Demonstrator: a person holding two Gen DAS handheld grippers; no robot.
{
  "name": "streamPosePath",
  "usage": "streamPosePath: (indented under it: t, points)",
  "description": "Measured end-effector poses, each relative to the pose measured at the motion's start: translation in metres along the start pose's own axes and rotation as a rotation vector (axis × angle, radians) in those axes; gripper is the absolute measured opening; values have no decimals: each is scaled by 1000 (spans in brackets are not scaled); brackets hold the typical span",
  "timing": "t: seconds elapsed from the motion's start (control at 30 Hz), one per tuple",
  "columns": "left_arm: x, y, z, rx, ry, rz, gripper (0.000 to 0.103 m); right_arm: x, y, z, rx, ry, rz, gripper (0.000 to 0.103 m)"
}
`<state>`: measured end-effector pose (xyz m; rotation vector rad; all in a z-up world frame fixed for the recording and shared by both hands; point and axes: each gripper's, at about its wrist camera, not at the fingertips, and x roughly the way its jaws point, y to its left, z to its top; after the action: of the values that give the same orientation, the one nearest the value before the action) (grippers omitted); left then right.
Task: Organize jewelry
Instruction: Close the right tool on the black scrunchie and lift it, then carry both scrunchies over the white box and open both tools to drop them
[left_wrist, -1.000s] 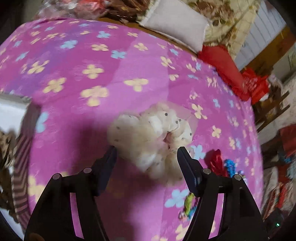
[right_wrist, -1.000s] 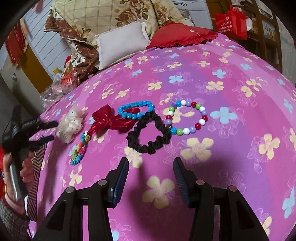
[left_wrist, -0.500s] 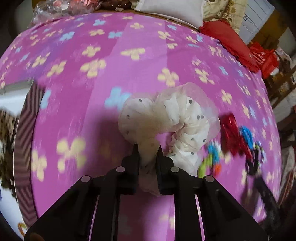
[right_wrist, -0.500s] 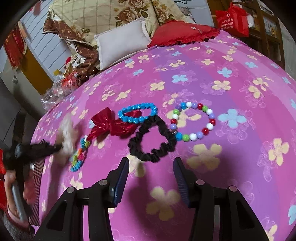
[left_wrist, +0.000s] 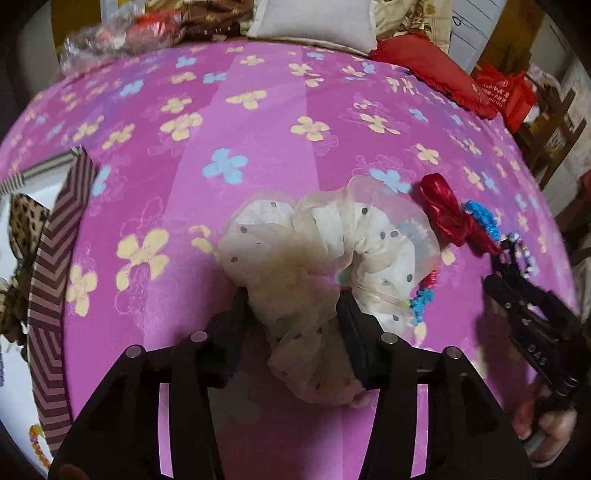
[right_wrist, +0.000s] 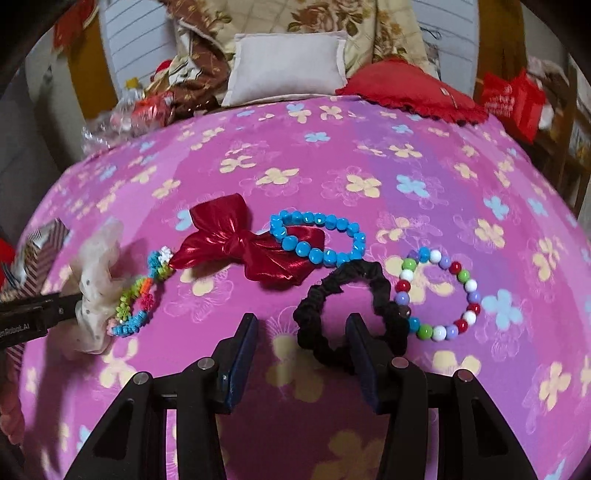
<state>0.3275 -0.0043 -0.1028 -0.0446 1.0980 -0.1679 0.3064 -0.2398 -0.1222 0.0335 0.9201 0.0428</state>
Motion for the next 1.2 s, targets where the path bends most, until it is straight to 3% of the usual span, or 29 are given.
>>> streamPosePath:
  t: [0.07, 0.1, 0.13, 0.2, 0.33, 0.67, 0.87, 1.2]
  points:
    - [1, -5, -2, 10, -23, 40, 44, 1, 2, 0, -23, -5, -24, 37]
    - [1, -6, -3, 9, -34, 61, 23, 1, 2, 1, -25, -4, -18, 30]
    - [1, -5, -4, 6, -34, 69, 13, 0, 3, 1, -25, 0, -25, 20]
    - [-1, 0, -5, -20, -21, 38, 11, -1, 2, 2, -20, 14, -25, 7]
    - [-22, 10, -13, -59, -36, 8, 10, -21, -4, 2, 27, -4, 17, 6]
    - [-121, 60, -51, -134, -198, -17, 11, -93, 26, 3, 60, -56, 127, 6]
    - [-159, 115, -68, -220, -269, -6, 10, -129, 82, 3, -34, -87, 156, 6]
    - [-176, 224, -92, -450, -272, -8, 10, -144, 205, 3, -213, -72, 264, 6]
